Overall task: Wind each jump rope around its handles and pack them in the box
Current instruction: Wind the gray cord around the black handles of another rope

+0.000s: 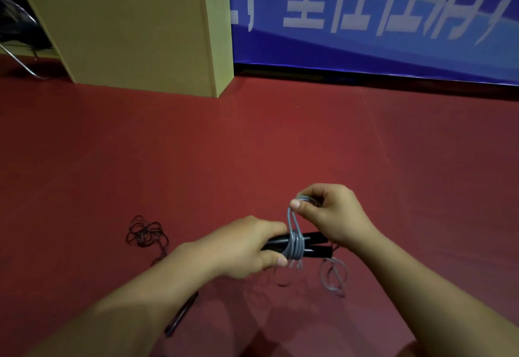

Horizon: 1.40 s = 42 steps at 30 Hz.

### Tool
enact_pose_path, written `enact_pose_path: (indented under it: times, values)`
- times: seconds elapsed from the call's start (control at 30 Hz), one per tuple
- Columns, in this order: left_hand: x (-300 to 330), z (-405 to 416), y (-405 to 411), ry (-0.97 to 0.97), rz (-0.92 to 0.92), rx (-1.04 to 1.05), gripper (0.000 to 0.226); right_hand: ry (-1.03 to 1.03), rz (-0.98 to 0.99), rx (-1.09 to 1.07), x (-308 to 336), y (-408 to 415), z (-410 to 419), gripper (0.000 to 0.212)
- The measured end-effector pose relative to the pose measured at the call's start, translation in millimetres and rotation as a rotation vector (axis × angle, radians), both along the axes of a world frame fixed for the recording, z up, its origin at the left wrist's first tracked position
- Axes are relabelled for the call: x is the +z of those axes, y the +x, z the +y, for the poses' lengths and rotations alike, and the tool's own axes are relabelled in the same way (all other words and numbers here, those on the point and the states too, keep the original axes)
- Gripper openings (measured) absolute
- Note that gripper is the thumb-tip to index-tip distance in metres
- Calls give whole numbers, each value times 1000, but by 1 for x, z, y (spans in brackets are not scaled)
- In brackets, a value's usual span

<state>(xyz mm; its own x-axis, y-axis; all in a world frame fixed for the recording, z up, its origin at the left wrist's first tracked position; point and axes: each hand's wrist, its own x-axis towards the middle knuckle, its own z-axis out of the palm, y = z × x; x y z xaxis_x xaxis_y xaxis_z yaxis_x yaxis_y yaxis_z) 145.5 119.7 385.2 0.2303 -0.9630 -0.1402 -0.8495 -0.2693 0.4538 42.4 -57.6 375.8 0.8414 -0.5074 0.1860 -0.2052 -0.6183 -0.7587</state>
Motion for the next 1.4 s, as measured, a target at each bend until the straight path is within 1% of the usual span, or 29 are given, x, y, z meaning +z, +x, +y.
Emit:
enact_pose_path:
  times: [0.03, 0.1, 0.2, 0.23, 0.27, 0.33, 0.4, 0.43, 0.47, 0.5, 0.53, 0.57, 0.63, 0.67, 0.7, 0.73, 0.8, 0.9, 0.97, 1.03, 1.1, 1.17, 1.27, 1.4]
  values:
    - [3, 1, -2, -11, 49, -22, 24, 21, 19, 3, -1, -1, -3, 17]
    - [10, 3, -5, -37, 186, -41, 19, 203, 21, 6, 0, -2, -8, 23]
    - [16, 4, -8, -65, 544, 1, 16, 509, -6, 56, 1, -6, -16, 31]
    - [17, 5, -9, -78, 632, 16, 17, 586, -15, 83, 1, -8, -17, 32]
    - [18, 5, -8, -95, 678, 17, 18, 632, -31, 110, 0, -8, -18, 31]
    - [18, 6, -6, -129, 722, -1, 15, 621, -65, 156, -1, -9, -18, 28]
    - [17, 7, -3, -163, 765, 1, 15, 538, -85, 202, -1, -8, -16, 21]
    - [17, 7, -1, -179, 790, 7, 19, 505, -84, 220, -1, -8, -17, 18]
    - [16, 7, 1, -193, 812, 15, 25, 467, -72, 232, -2, -7, -18, 21]
    - [15, 8, 2, -205, 826, 24, 31, 442, -52, 232, -2, -7, -19, 29]
    - [14, 8, 3, -219, 833, 34, 33, 435, -25, 222, -4, -6, -19, 32]
    - [12, 8, 5, -237, 841, 46, 33, 449, -2, 201, -4, -5, -17, 29]
    - [11, 8, 7, -290, 877, 103, 30, 459, 73, 175, -6, -2, -12, 18]
    - [9, 7, 8, -328, 890, 148, 28, 441, 108, 169, -9, 0, -10, 18]
    - [8, 6, 9, -370, 893, 195, 26, 418, 129, 159, -11, 1, -10, 26]
    - [7, 6, 11, -411, 888, 241, 21, 409, 134, 148, -12, 2, -10, 33]
    - [4, 4, 13, -474, 881, 319, 9, 429, 113, 119, -10, 3, -12, 38]
    - [-1, 2, 15, -527, 866, 429, 5, 438, 99, 146, -10, 2, -14, 31]
    - [-4, 1, 17, -546, 842, 490, 4, 426, 123, 196, -13, 2, -14, 20]
    - [-6, 1, 20, -554, 814, 537, 4, 390, 173, 219, -15, 1, -15, 15]
    - [-9, 1, 24, -557, 799, 588, 4, 355, 225, 191, -17, 0, -16, 16]
    - [-11, 2, 29, -559, 797, 634, 7, 370, 245, 144, -19, -1, -18, 16]
    - [-14, 4, 36, -562, 775, 687, 10, 408, 220, 102, -18, -3, -20, 17]
    - [-20, 6, 42, -534, 683, 726, 9, 352, 177, 133, -13, -5, -18, 17]
